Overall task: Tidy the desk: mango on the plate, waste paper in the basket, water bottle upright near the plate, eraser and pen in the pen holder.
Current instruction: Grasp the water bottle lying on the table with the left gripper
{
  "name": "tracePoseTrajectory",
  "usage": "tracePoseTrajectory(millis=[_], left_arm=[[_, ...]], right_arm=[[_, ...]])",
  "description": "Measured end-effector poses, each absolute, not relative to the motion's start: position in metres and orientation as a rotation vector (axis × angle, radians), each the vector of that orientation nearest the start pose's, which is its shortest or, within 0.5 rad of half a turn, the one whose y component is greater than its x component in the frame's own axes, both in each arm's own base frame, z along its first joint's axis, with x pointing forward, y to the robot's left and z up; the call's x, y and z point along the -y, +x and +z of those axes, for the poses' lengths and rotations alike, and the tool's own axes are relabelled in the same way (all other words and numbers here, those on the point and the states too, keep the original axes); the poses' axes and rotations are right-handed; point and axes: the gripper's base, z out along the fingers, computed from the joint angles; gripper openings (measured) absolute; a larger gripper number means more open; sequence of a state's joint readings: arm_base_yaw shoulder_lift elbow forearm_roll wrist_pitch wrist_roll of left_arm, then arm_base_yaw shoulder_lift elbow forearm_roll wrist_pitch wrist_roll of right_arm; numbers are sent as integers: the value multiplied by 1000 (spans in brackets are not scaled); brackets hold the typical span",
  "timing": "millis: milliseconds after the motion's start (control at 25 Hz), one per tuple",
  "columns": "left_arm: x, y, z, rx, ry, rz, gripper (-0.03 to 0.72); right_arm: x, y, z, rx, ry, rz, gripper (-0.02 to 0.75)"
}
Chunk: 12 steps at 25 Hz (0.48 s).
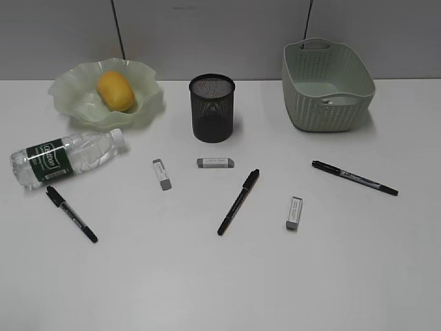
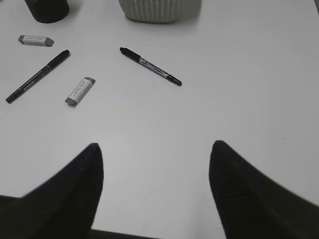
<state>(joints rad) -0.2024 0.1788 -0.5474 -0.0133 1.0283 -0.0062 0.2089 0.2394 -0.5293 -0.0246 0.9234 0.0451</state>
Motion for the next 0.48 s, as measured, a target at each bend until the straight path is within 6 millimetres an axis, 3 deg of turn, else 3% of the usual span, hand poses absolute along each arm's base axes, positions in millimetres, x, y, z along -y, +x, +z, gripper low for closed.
tracePoseTrajectory(millis=[240,480], left_arm=[[8,35,299,-2089,204,-142,517],[19,88,298,-2196,210,-136,517]], right_arm=[[-6,37,293,-2112,-177,124,527],[-6,37,293,-2112,-177,124,527]])
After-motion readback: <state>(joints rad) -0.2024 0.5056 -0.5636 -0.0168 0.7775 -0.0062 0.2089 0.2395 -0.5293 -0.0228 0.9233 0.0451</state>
